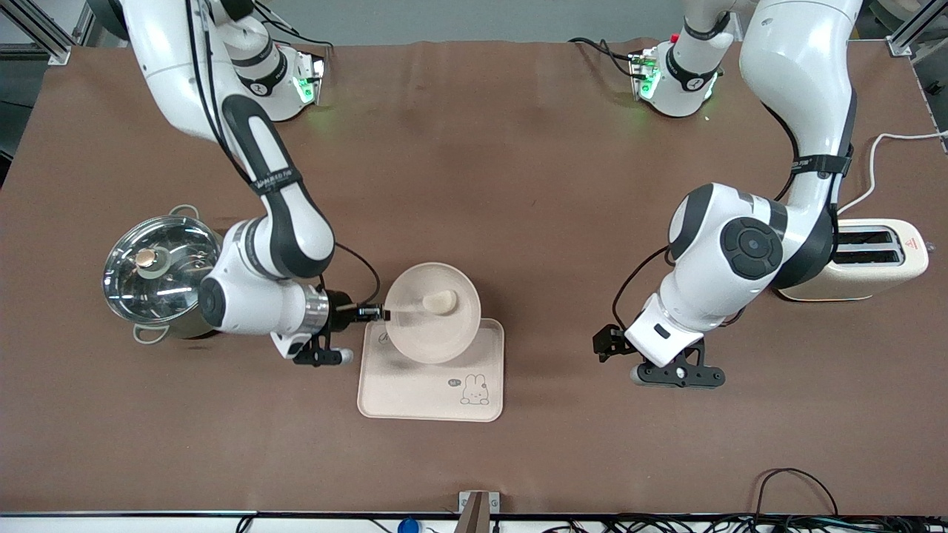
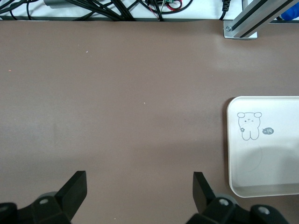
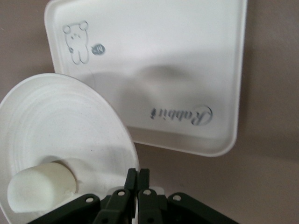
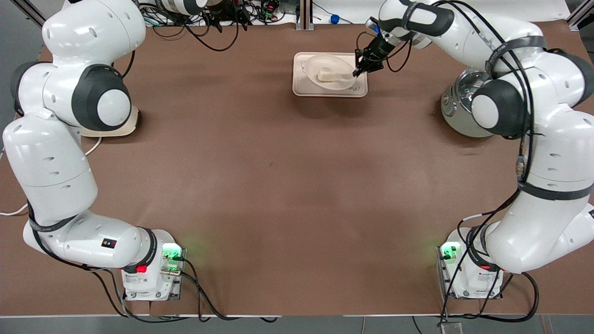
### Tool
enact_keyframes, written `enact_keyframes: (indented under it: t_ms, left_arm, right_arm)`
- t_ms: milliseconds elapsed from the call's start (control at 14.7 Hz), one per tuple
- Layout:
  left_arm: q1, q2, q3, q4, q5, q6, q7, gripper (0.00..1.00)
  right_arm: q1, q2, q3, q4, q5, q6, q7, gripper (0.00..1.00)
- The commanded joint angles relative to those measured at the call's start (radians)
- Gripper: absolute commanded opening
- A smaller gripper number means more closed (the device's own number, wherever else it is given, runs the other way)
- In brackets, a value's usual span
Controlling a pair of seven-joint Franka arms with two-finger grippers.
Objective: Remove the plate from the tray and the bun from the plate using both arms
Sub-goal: 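Lift the plate with bun off the tray onto the table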
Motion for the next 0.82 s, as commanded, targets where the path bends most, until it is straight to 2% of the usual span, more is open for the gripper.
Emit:
enact_keyframes:
  t_ms: [0, 136, 340, 544, 748]
  left_arm:
    - [0.003, -0.02, 0.0, -0.007, 0.015, -0.019, 0.004, 1.0]
    - [0.003, -0.018, 0.0, -0.007, 0.016, -0.019, 0.003, 1.0]
    - [0.002, -0.012, 0.0, -0.01, 0.018, -0.019, 0.004, 1.0]
    - [-0.014, -0.003, -0.001, -0.012, 0.016, -0.019, -0.003, 1.0]
    - [-0.056, 0.006, -0.011, -0.029, 0.01, -0.019, -0.043, 1.0]
  right_arm:
    - [0.08, -0.192, 0.01, -0.334, -0.025, 0.186, -0.02, 0.0]
    - [0.127, -0.242, 0.011, -0.46, -0.025, 0.286, -0.02, 0.0]
    - [0.135, -0.273, 0.013, -0.56, -0.025, 0.349, -0.072, 0.0]
    - [0.135, -0.261, 0.013, -0.579, -0.023, 0.416, -0.078, 0.0]
    - [0.135, -0.256, 0.014, -0.561, -0.007, 0.429, -0.075, 0.0]
